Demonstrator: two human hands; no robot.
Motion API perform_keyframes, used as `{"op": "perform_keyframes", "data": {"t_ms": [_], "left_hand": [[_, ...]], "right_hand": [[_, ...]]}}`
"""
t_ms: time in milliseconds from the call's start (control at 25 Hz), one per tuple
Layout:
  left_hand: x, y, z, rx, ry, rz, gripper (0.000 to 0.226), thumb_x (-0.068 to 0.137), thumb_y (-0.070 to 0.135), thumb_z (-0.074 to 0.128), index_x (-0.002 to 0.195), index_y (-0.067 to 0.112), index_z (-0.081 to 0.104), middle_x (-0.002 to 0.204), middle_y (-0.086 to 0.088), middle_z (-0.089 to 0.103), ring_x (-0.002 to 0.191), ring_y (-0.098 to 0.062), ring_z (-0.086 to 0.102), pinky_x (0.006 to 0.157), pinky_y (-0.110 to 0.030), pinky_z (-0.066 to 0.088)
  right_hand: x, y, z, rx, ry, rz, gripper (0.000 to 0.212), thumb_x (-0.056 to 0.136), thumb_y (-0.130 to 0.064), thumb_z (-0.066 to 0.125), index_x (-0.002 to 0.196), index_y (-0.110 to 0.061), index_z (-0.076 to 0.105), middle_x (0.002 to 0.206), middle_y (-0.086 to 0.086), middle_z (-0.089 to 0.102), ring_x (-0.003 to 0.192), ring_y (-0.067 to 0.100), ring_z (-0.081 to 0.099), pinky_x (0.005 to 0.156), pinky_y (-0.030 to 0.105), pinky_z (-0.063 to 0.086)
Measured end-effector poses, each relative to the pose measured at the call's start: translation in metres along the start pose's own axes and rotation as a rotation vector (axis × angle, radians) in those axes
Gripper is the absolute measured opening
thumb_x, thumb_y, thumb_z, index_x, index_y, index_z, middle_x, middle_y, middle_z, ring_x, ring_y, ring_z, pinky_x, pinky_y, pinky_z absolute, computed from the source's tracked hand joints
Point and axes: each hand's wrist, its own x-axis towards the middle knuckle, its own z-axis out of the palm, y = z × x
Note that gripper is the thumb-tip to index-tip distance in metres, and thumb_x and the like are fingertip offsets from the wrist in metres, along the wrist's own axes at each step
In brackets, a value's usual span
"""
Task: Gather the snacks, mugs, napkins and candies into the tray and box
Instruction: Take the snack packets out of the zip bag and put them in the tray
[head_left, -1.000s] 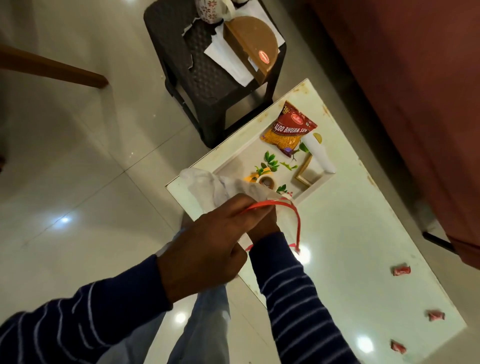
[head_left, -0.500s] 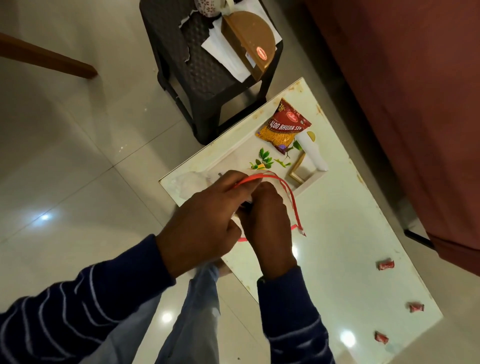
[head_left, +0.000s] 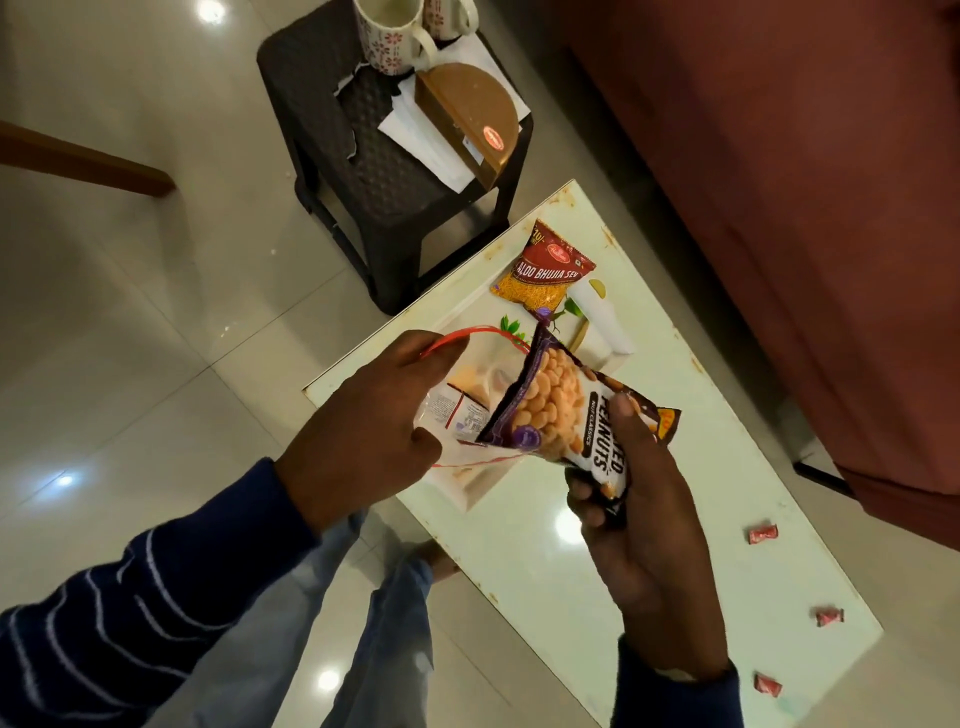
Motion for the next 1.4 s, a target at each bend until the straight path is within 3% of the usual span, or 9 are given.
{"op": "perform_keyframes", "data": {"t_ms": [200,280,520,960,1040,1120,1200,1320,1400], "left_hand": [[-0.006,-0.007,0.008,0.030,-0.022,-0.010,0.082,0.081,0.013,0.073,0.152,0.027,0.034,0.143,0.006,0.044,0.101,-0.016,0.060,0.070,0.006,0.038],[-0.010,-0.008,0.007,0.079,-0.021,-0.017,0.079,0.082,0.015,0.070,0.152,0.028,0.034,0.146,0.007,0.043,0.116,-0.018,0.059,0.084,-0.010,0.049],[-0.021,-0.007,0.002,0.105,-0.014,0.020,0.073,0.063,-0.005,0.081,0.131,0.017,0.064,0.131,-0.004,0.065,0.081,-0.022,0.074,0.062,-0.026,0.058],[-0.016,-0.007,0.012,0.028,-0.076,0.146,0.075,0.078,0.003,0.072,0.145,0.024,0.048,0.146,0.007,0.051,0.101,-0.015,0.067,0.079,-0.026,0.061],[-0.014,-0.005,0.014,-0.023,-0.059,0.144,0.070,0.080,0.002,0.069,0.144,0.022,0.050,0.145,0.006,0.052,0.110,-0.014,0.064,0.086,-0.020,0.056],[-0.009,-0.002,0.014,-0.068,-0.029,0.117,0.068,0.082,0.002,0.067,0.144,0.021,0.049,0.144,0.005,0.052,0.121,-0.015,0.060,0.094,-0.024,0.055],[-0.003,0.003,0.015,-0.079,-0.011,0.099,0.070,0.083,0.003,0.067,0.147,0.022,0.046,0.145,0.006,0.049,0.125,-0.012,0.055,0.100,-0.022,0.052],[0.004,0.009,0.020,-0.051,-0.014,0.081,0.074,0.083,0.007,0.068,0.150,0.025,0.040,0.146,0.008,0.046,0.125,-0.008,0.051,0.095,0.000,0.034],[0.006,0.016,0.023,-0.062,-0.024,0.103,0.075,0.082,0.006,0.068,0.150,0.022,0.041,0.146,0.006,0.046,0.124,-0.004,0.048,0.095,0.002,0.032]], "right_hand": [[0.023,-0.003,-0.009,0.150,0.077,-0.033,0.026,0.079,-0.026,0.070,0.104,-0.020,0.074,0.092,0.008,0.076,0.061,0.014,0.067,0.042,0.020,0.048],[0.034,-0.006,-0.020,0.101,0.118,-0.050,0.015,0.080,-0.023,0.072,0.093,-0.022,0.079,0.093,0.007,0.077,0.065,0.012,0.070,0.047,0.020,0.052],[0.108,-0.031,-0.065,-0.244,0.162,-0.211,0.021,0.092,-0.031,0.067,0.112,-0.025,0.068,0.103,-0.001,0.076,0.081,0.006,0.067,0.064,0.021,0.053],[0.302,-0.029,-0.091,-1.103,0.159,-0.250,0.042,0.081,-0.036,0.076,0.107,-0.004,0.068,0.077,0.009,0.065,0.063,0.021,0.058,0.050,0.031,0.046],[0.300,-0.030,-0.095,-1.189,0.271,-0.357,0.045,0.083,-0.039,0.074,0.112,-0.006,0.067,0.101,0.017,0.069,0.090,0.033,0.065,0.074,0.046,0.054],[0.271,-0.030,-0.088,-1.232,0.425,-0.525,0.053,0.087,-0.036,0.072,0.128,-0.004,0.059,0.132,0.020,0.057,0.125,0.031,0.052,0.105,0.033,0.042],[0.217,-0.029,-0.075,-1.026,0.521,-0.675,0.046,0.091,-0.030,0.068,0.127,-0.003,0.059,0.131,0.019,0.057,0.122,0.029,0.054,0.094,0.011,0.043],[0.101,-0.023,-0.061,-0.533,0.231,-0.713,0.016,0.090,-0.016,0.059,0.102,-0.016,0.069,0.103,0.009,0.072,0.092,0.031,0.068,0.074,0.036,0.056],[0.031,-0.007,-0.044,-0.438,-0.135,-0.636,0.027,0.086,-0.007,0.052,0.094,-0.017,0.075,0.092,0.006,0.076,0.082,0.031,0.072,0.071,0.033,0.057]]}}
